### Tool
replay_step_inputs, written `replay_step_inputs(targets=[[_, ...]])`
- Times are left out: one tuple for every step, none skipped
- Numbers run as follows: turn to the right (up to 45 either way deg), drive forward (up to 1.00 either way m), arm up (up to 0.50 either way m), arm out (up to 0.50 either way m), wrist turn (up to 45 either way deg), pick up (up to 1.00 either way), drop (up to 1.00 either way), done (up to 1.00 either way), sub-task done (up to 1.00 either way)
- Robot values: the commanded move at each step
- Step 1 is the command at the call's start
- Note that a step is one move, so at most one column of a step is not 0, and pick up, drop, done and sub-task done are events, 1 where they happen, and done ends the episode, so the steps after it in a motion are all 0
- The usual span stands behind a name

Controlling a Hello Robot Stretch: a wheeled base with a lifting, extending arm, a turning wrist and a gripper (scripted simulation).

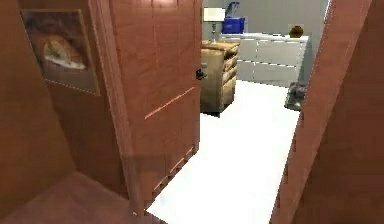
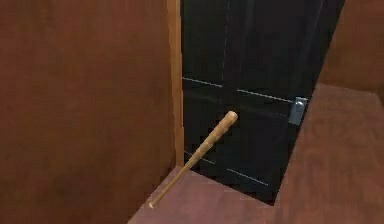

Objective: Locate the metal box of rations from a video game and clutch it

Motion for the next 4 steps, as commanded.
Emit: replay_step_inputs(targets=[[0.0, 0.60, 0.00, 0.00, 0.0, 0.00, 0.00, 0.00, 0.00], [27.0, 0.00, 0.00, 0.00, 0.0, 0.00, 0.00, 0.00, 0.00], [0.0, 0.30, 0.00, 0.00, 0.0, 0.00, 0.00, 0.00, 0.00], [3.0, 0.00, 0.00, 0.00, 0.0, 0.00, 0.00, 0.00, 0.00]])
